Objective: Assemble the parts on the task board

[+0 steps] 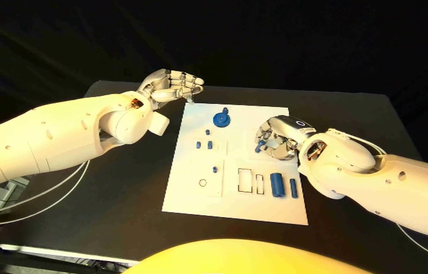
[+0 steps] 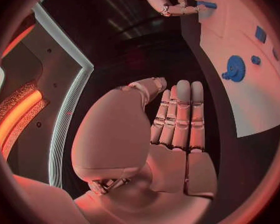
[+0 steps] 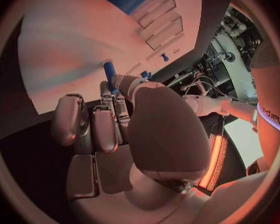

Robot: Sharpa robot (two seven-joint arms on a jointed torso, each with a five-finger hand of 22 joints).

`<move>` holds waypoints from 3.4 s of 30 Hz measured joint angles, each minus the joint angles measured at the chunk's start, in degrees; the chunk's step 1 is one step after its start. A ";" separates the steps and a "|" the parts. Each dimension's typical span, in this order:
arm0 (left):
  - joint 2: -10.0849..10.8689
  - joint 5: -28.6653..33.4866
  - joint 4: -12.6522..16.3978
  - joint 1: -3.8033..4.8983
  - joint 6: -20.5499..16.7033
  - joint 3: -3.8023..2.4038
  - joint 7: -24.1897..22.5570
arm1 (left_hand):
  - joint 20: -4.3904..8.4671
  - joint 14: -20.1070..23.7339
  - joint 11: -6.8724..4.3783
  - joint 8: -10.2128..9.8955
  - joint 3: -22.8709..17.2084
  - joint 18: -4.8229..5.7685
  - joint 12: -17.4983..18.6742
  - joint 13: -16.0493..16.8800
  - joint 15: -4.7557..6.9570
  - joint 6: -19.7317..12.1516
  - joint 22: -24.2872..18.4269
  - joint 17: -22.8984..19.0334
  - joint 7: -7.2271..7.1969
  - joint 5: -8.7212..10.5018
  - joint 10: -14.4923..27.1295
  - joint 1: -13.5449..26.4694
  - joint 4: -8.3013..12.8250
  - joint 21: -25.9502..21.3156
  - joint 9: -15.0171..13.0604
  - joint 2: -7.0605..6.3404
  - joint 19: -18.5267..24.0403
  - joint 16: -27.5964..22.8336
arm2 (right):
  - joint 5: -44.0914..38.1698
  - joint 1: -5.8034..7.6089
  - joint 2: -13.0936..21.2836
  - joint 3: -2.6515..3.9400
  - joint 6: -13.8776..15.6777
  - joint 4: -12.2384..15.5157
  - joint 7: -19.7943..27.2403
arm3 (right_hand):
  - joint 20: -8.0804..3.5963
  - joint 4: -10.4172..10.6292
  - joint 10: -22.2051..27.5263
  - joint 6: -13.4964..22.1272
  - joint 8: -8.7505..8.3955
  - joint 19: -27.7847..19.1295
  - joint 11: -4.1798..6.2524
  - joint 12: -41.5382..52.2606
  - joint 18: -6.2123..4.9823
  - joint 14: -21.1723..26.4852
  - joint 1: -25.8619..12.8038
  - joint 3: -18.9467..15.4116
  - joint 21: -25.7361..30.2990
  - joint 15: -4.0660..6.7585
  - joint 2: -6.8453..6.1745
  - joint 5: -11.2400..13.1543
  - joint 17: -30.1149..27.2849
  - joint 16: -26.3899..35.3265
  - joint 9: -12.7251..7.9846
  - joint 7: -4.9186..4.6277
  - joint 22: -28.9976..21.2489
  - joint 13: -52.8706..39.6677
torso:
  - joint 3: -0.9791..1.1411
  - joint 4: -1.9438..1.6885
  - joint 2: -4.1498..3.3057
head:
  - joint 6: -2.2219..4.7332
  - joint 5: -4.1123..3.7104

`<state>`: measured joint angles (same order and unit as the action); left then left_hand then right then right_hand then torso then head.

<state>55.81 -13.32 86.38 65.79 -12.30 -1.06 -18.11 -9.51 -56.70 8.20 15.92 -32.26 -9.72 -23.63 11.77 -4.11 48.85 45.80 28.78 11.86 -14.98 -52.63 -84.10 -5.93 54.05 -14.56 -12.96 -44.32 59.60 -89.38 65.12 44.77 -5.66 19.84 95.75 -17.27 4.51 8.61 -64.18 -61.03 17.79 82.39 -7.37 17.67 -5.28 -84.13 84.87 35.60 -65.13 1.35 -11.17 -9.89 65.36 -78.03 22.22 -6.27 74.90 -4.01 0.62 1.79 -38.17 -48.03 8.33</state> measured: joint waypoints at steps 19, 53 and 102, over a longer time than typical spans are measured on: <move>-0.63 0.05 -0.38 -0.01 0.03 0.01 -0.02 | 0.00 0.00 0.00 0.00 0.00 0.00 0.00 0.00 0.00 0.00 -0.05 0.00 0.00 0.00 0.00 0.00 0.00 0.00 0.00 0.00 0.00 0.00 | 1.69 -1.05 -4.39 0.39 4.24 7.81 1.49 | 0.00 -0.72 -0.02 0.45 0.43 0.00 -0.01 -0.44 0.00 0.00 -0.83 0.71 -0.78 0.00 -0.07 0.06 0.18 -0.21 1.96 0.16 0.04 -1.57 | -0.04 0.16 0.02 | 0.05 1.03; -1.12 0.09 -0.27 -0.01 0.16 0.01 0.29 | -0.20 0.00 0.22 0.00 0.33 0.00 -0.32 0.00 0.00 0.00 -0.16 -0.04 0.00 0.00 0.21 0.00 -0.01 -0.41 0.09 0.00 0.20 0.00 | -0.88 -5.83 -14.14 -1.75 0.92 1.55 3.56 | 0.01 -1.20 -0.63 0.49 0.47 -0.01 0.42 -0.78 0.00 0.00 -1.67 1.16 -0.42 -0.01 -0.60 0.39 -0.03 -0.21 2.29 -0.12 0.02 -1.52 | -0.03 0.14 -0.04 | -1.14 2.63; -1.03 0.10 -0.24 0.00 0.50 0.01 0.62 | -0.20 0.00 0.21 0.00 0.32 0.00 -0.32 -0.05 0.00 -0.41 -0.24 -0.04 0.01 0.00 0.20 0.00 -0.01 -0.41 0.18 0.00 0.20 0.00 | -4.60 -7.09 -15.75 -2.49 -0.64 0.05 -0.58 | 1.82 -3.78 5.01 8.24 -3.90 -3.18 1.65 -5.29 0.00 0.13 -6.59 -1.13 8.60 -1.79 -3.35 -0.01 -3.56 1.43 1.34 -1.88 0.00 -0.04 | -0.06 0.19 0.05 | -1.41 2.53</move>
<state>54.79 -13.23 86.13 65.79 -11.80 -1.05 -17.49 -9.71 -56.70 8.40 15.92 -31.94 -9.73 -23.95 11.72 -4.11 48.44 45.56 28.74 11.86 -14.98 -52.43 -84.10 -5.94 53.64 -14.38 -12.96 -44.12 59.60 -93.97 58.02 29.02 -8.15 19.20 95.80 -17.85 6.33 4.83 -59.17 -52.79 13.89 79.21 -5.72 12.38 -5.28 -84.01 78.28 34.47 -56.52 -0.44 -14.52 -9.90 61.80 -76.60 23.56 -8.16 74.90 -4.05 0.56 1.98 -38.12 -49.43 10.86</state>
